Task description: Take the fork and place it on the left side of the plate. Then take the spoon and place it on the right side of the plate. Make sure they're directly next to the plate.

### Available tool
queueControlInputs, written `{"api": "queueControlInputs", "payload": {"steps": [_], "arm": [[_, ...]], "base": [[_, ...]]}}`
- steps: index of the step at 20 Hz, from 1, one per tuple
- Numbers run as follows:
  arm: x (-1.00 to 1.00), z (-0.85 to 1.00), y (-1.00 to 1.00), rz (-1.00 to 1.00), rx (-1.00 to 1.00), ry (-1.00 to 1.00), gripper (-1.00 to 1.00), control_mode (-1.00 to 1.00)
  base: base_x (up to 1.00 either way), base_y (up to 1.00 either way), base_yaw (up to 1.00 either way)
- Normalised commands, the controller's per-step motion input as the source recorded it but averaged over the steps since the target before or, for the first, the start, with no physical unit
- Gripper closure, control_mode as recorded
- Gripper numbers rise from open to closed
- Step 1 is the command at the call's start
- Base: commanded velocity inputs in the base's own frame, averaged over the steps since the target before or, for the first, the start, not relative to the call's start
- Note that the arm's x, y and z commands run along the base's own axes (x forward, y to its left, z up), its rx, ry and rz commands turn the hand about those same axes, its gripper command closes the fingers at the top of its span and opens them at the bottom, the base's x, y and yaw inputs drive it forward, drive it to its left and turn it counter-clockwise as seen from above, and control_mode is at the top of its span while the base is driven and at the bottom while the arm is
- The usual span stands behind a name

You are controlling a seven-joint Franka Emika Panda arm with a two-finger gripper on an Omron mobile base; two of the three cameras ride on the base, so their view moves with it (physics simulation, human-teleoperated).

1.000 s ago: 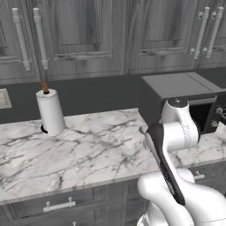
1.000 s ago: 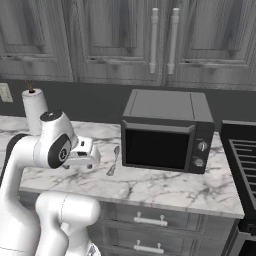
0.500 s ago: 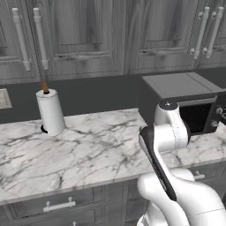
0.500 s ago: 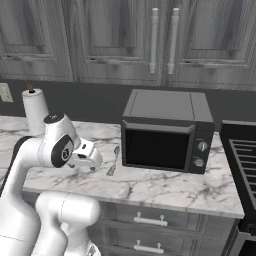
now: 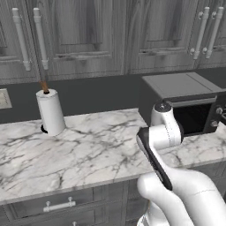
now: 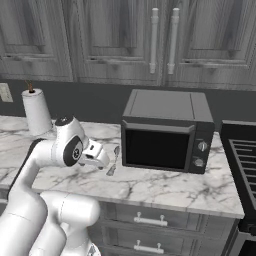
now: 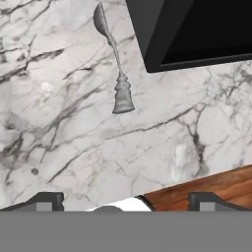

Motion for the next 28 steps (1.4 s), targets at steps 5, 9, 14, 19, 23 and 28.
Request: {"api": "queueControlInputs", "payload": {"steps": [5, 9, 14, 19, 23, 28], "arm": [[0.33, -0.28, -0.38, 0.00, 0.00, 0.03, -1.00, -1.00], [0.26, -0.30, -0.09, 0.00, 0.00, 0.08, -1.00, -1.00], [0.29, -0.26, 0.00, 0.00, 0.00, 0.05, -1.00, -1.00], [0.38, -0.21, 0.00, 0.00, 0.00, 0.03, -1.00, -1.00], [0.34, -0.24, 0.00, 0.00, 0.00, 0.00, -1.00, -1.00], [0.31, -0.22, 0.00, 0.00, 0.00, 0.00, -1.00, -1.00]], "base": [[0.00, 0.00, 0.00], [0.00, 0.00, 0.00], [0.00, 0.00, 0.00], [0.00, 0.00, 0.00], [0.00, 0.00, 0.00], [0.00, 0.00, 0.00]]}}
